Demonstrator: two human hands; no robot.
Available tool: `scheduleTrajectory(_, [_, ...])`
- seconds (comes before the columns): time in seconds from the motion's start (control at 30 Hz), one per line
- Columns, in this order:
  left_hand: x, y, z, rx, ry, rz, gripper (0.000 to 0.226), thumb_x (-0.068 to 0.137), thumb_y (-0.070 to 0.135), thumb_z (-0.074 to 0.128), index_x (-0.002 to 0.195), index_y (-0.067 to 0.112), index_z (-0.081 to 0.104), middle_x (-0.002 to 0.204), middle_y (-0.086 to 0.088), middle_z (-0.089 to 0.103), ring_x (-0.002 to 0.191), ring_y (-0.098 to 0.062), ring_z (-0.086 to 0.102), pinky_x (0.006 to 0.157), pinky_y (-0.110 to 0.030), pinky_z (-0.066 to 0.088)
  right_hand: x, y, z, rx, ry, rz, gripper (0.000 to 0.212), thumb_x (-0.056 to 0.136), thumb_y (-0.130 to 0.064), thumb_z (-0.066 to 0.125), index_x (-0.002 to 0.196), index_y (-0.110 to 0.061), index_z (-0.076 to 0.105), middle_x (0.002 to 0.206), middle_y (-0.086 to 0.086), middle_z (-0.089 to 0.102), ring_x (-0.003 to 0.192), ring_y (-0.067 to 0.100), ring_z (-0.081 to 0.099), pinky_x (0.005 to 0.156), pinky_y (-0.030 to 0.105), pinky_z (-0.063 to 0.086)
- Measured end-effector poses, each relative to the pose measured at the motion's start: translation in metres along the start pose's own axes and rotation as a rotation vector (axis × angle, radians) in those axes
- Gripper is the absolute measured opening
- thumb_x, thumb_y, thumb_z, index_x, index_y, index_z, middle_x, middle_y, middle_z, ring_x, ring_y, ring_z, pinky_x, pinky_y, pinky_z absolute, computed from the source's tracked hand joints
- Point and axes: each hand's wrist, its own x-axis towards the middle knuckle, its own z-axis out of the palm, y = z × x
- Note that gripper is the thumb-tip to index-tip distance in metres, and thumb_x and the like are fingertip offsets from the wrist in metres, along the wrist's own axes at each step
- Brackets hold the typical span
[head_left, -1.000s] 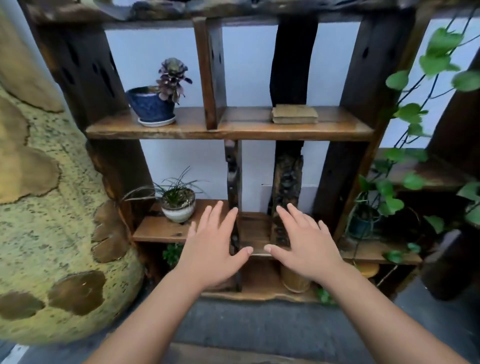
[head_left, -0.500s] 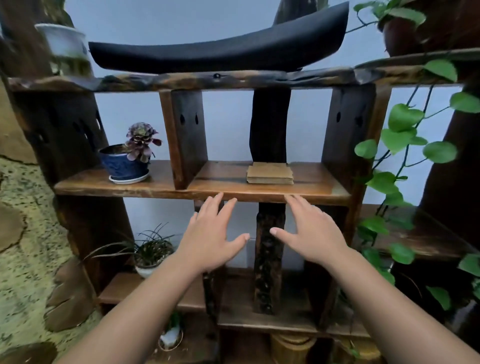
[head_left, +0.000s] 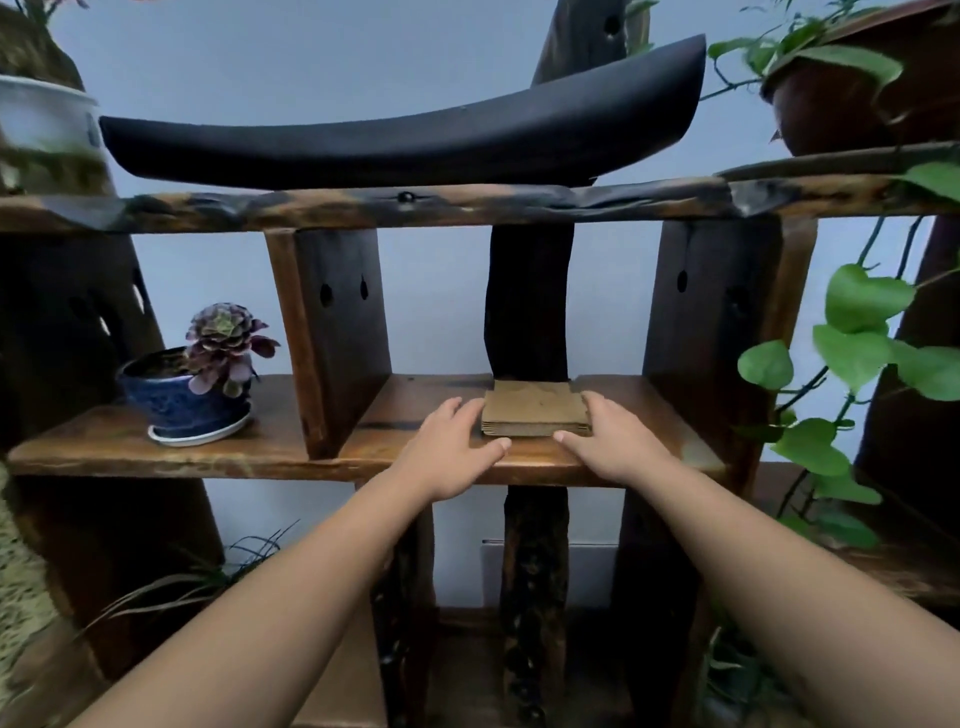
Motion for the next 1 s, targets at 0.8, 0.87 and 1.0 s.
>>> scheduleTrajectory(0.8, [0.119,-0.037,0.057,0.191,-0.109,-0.022,0.068,0.084,0.072,0.017,0.145,0.043,0.025,0.151,-0.005,0.039,0.135,-0.029,0.039,0.104,-0.052,0.033,0.12,0.003,0.022,0.328,-0.112,0.441,0.074,0.074,-0.043,0.076,0.132,-0.009,0.047,0.123,0.013,0.056,0.104,0.029,0.056,0.077,0.036,0.045])
scheduleTrajectory(0.87, [0.12,-0.038,0.057,0.176,-0.097,-0.023,0.068,0.084,0.072,0.018,0.145,0.043,0.025,0.15,-0.005,0.04,0.134,-0.028,0.04,0.104,-0.051,0.033,0.123,-0.001,0.019,0.355,-0.146,0.483,0.076,0.074,-0.042,0.077,0.134,-0.007,0.045,0.128,0.015,0.054,0.11,0.031,0.054,0.079,0.037,0.043])
scheduleTrajectory(1.0, [0.12,-0.037,0.058,0.168,-0.083,-0.018,0.067,0.086,0.071,0.017,0.145,0.041,0.026,0.149,-0.004,0.042,0.133,-0.027,0.041,0.103,-0.051,0.034,0.123,-0.003,0.02,0.593,-0.173,0.515,0.066,0.077,-0.037,0.076,0.129,-0.006,0.049,0.111,0.013,0.062,0.093,0.024,0.061,0.068,0.033,0.048])
